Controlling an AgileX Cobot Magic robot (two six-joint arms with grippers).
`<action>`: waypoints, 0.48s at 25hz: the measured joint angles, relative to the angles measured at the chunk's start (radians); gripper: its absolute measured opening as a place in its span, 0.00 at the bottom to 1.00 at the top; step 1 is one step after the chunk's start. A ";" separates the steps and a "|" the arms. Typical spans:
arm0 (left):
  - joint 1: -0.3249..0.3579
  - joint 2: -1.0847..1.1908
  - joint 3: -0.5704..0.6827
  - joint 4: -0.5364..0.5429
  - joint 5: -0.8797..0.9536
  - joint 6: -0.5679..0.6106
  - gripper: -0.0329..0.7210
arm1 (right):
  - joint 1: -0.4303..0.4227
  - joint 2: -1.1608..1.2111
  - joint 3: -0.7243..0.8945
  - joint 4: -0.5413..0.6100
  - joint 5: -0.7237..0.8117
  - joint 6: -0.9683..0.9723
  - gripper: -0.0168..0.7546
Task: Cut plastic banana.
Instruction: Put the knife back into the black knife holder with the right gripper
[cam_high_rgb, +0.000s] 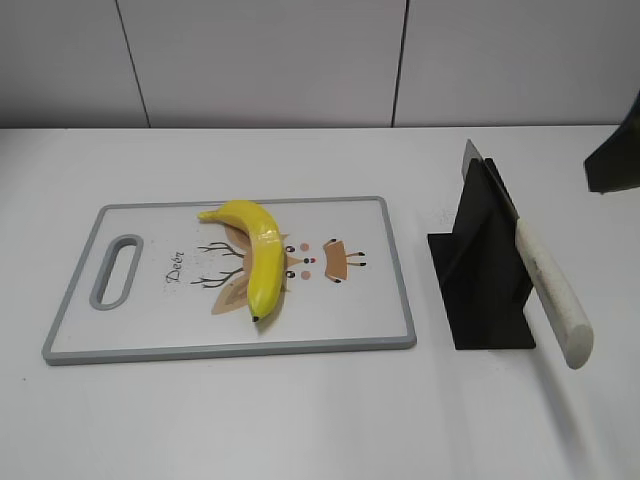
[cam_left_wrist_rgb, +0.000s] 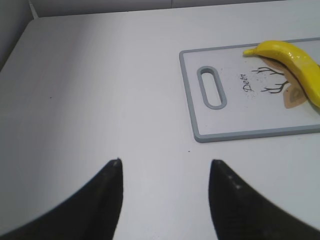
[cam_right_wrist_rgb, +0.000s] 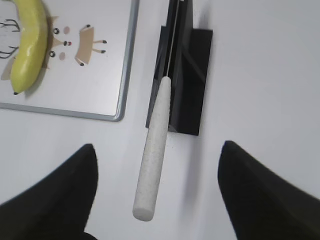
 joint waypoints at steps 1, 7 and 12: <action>0.000 0.000 0.000 0.000 0.000 0.000 0.72 | 0.000 -0.035 0.001 0.002 0.000 -0.031 0.76; 0.000 0.000 0.000 0.001 0.000 0.000 0.72 | 0.000 -0.276 0.139 0.024 0.000 -0.211 0.76; 0.000 0.000 0.000 -0.003 0.000 -0.001 0.72 | 0.000 -0.569 0.339 0.024 0.002 -0.261 0.76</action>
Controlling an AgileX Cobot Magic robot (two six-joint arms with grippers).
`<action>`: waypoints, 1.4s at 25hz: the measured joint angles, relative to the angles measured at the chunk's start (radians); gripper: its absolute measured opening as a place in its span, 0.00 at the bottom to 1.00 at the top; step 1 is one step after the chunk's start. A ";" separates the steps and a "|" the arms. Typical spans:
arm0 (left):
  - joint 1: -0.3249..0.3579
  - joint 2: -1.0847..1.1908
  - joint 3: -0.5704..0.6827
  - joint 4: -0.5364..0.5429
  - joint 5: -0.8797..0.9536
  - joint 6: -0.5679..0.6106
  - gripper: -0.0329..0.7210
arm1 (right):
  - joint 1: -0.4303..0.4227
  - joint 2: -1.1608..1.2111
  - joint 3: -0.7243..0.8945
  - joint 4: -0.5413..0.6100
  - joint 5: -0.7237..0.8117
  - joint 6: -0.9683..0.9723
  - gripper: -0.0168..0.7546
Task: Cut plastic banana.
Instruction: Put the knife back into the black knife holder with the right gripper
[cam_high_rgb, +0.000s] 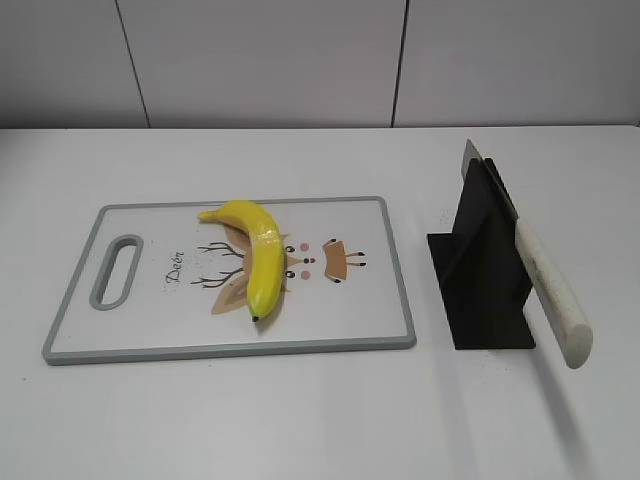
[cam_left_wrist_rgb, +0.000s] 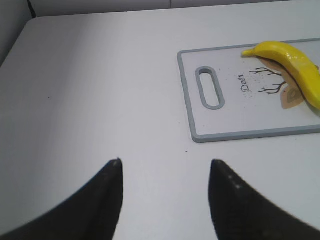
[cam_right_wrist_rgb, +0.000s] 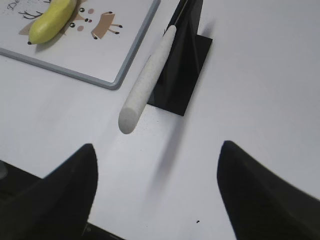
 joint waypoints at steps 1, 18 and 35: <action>0.000 0.000 0.000 -0.003 0.000 -0.004 0.72 | 0.000 -0.066 0.030 0.000 0.001 -0.006 0.76; 0.000 0.000 0.001 -0.033 -0.003 -0.054 0.68 | 0.000 -0.523 0.108 -0.006 0.152 -0.015 0.76; 0.000 0.000 0.001 -0.022 -0.003 -0.054 0.68 | -0.089 -0.523 0.109 0.002 0.138 -0.015 0.76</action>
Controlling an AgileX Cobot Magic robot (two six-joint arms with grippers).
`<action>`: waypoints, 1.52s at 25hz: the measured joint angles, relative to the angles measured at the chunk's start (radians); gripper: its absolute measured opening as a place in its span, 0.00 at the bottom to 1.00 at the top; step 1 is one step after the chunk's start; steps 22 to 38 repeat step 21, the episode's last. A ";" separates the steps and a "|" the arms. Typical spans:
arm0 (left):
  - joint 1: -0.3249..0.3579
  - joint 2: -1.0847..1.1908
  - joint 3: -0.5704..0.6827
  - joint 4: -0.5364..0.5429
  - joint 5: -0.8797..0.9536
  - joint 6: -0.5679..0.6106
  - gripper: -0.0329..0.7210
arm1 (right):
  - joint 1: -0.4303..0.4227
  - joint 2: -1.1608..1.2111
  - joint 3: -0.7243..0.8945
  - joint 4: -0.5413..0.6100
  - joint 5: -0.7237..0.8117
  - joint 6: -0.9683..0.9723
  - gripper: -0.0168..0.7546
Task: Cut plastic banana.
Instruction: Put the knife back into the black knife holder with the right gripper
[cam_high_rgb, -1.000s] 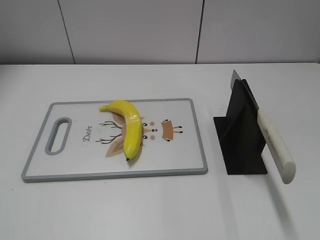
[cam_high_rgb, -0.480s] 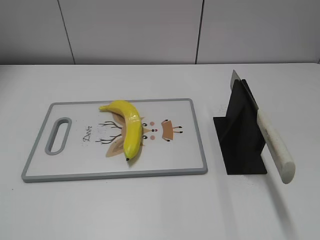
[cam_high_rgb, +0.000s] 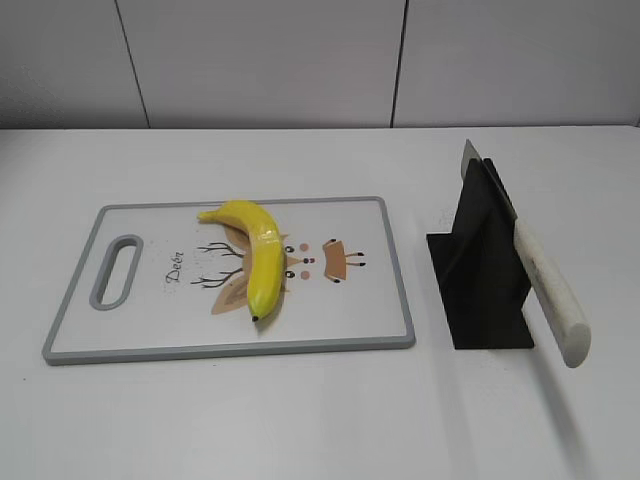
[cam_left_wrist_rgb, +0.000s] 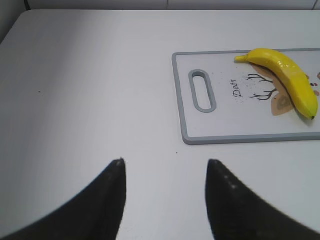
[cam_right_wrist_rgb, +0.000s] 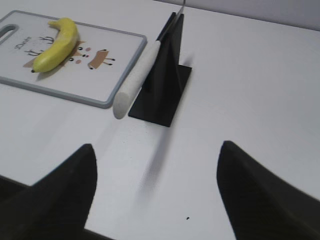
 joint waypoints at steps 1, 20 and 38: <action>0.000 0.000 0.000 0.000 0.000 0.000 0.68 | -0.030 0.000 0.000 0.001 0.000 0.000 0.76; 0.000 0.000 0.000 0.003 0.000 0.000 0.68 | -0.206 0.000 0.000 0.004 -0.001 0.000 0.76; 0.000 0.000 0.000 0.003 0.000 0.000 0.68 | -0.206 0.000 0.000 0.004 -0.001 0.000 0.76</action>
